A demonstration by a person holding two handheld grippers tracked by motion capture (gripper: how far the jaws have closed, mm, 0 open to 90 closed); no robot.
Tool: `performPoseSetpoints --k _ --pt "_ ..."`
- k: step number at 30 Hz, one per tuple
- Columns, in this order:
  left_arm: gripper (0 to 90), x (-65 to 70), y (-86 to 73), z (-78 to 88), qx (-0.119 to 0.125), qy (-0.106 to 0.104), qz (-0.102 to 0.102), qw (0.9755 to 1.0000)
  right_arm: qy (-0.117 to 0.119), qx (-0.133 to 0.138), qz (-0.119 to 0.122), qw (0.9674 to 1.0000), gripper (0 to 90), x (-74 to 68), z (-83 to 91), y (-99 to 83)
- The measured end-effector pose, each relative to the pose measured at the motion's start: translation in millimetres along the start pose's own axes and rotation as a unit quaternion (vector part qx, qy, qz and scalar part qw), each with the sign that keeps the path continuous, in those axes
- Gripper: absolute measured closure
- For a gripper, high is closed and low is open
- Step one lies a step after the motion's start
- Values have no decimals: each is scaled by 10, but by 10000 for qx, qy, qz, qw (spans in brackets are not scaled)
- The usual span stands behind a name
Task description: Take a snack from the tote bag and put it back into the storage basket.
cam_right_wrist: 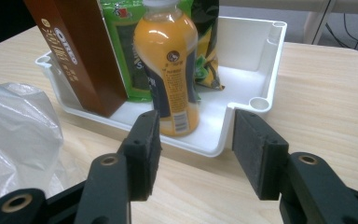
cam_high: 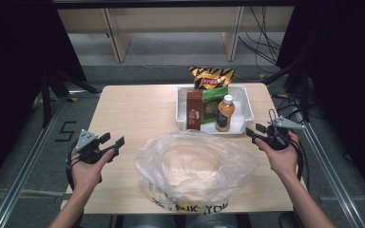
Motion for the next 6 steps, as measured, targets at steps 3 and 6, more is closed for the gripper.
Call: performPoseSetpoints --k 3,6 --pt "368 -16 -144 -41 -209 65 -8 9998 -95 19 82 9999 518 33 -22 -46" --pt "368 -5 -230 -105 -368 48 -35 9993 -119 -114 -49 9999 511 70 -4 -78"
Point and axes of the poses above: each handheld gripper's, and its own axes: z roughly backward along the jaws, y roughly out of its top, x roughly to its right, the point moved 9 cm from there along -z, roughly forward along the jaws, and after that the axes turned 1 degree about -y, right-handed, at the moved point
